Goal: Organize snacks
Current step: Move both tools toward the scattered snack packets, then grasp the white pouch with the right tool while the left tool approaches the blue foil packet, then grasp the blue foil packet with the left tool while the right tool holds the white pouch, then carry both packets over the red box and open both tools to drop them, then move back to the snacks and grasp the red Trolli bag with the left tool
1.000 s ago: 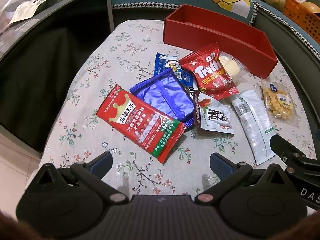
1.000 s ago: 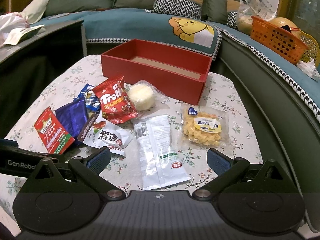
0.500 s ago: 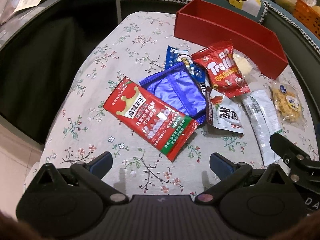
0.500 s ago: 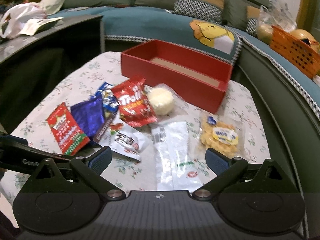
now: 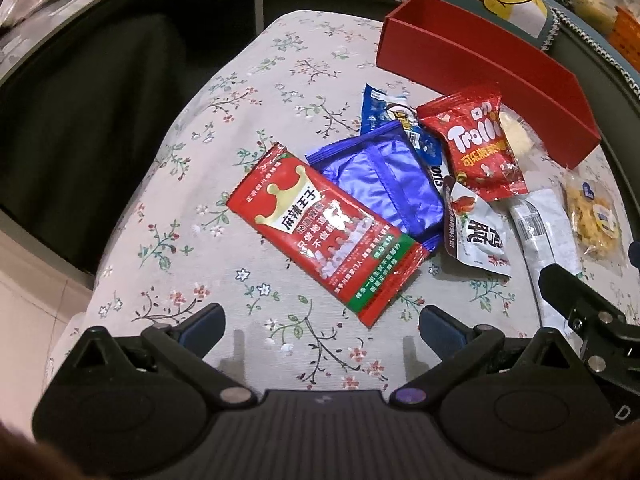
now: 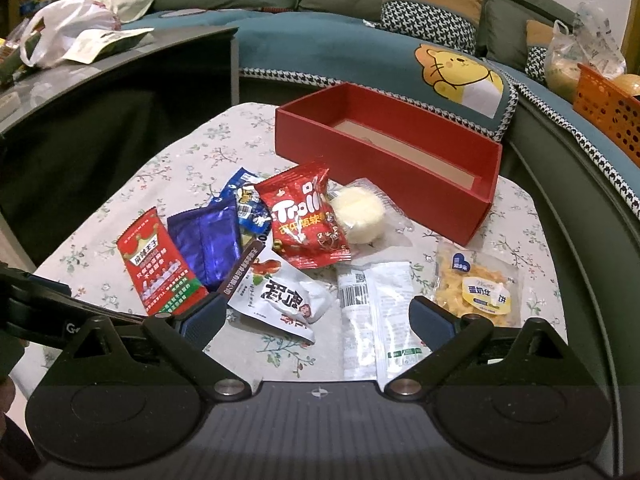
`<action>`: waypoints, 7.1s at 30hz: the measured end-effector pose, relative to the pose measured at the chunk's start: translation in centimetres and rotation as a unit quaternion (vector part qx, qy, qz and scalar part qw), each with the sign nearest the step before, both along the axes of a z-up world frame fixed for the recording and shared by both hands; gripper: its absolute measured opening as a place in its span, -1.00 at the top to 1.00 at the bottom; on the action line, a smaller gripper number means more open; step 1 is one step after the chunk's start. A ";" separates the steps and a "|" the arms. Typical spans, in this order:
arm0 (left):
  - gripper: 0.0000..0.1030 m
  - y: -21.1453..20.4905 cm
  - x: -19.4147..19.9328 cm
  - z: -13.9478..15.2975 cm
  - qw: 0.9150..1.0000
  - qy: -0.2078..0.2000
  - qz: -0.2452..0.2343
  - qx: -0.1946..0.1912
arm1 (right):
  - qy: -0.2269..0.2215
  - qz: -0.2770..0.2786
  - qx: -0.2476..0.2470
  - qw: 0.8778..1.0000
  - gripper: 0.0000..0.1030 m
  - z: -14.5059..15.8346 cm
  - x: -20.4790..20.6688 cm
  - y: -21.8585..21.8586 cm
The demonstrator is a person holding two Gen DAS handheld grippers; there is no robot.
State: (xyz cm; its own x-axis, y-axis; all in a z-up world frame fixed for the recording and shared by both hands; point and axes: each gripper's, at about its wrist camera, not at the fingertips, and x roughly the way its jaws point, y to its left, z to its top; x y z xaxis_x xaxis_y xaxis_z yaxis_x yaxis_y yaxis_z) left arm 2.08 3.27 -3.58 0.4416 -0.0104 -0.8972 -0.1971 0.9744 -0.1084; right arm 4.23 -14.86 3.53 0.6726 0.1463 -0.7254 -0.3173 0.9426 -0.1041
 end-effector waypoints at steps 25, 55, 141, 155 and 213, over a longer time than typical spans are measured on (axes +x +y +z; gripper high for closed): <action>-1.00 4.9 2.5 -2.0 0.987 0.021 0.109 -0.114 | 0.029 0.084 -0.076 0.993 -0.49 -1.6 3.6 1.0; 0.00 2.4 2.2 -2.2 0.994 0.011 0.074 -0.084 | 0.011 0.145 -0.028 0.989 -0.63 0.9 2.7 -2.4; -0.87 -5.1 8.5 -0.9 0.988 0.034 0.127 -0.079 | 0.114 0.070 0.149 0.980 0.48 0.9 3.7 -11.2; -0.42 -6.2 5.0 1.3 0.999 0.009 -0.024 -0.031 | 0.090 0.081 0.111 0.986 0.48 1.9 3.1 -8.4; -0.50 -7.3 28.5 4.0 0.978 -0.142 -0.050 -0.144 | 0.040 -0.085 0.093 0.991 -0.33 -0.7 25.8 -8.4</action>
State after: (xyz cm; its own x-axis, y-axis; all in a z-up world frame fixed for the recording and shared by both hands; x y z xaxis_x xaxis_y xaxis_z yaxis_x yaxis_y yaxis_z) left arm 30.56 -4.03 0.42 0.6559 -0.3006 -0.6924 -0.0241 0.9085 -0.4172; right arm 30.08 -23.22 2.86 0.6407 0.1716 -0.7483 -0.1529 0.9837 0.0946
